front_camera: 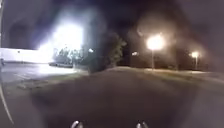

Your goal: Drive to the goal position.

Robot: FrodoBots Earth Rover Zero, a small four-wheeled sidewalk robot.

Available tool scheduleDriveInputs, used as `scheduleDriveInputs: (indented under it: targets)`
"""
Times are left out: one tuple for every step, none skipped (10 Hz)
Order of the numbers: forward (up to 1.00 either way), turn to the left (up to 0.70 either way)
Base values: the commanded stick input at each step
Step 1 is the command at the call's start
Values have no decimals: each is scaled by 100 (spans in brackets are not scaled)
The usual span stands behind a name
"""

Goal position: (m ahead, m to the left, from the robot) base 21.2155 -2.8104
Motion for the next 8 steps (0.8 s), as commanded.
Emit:
scheduleDriveInputs:
  targets:
    - [50,0]
    - [50,0]
    - [50,0]
    - [50,0]
    - [50,0]
    - [50,0]
    - [50,0]
    - [50,0]
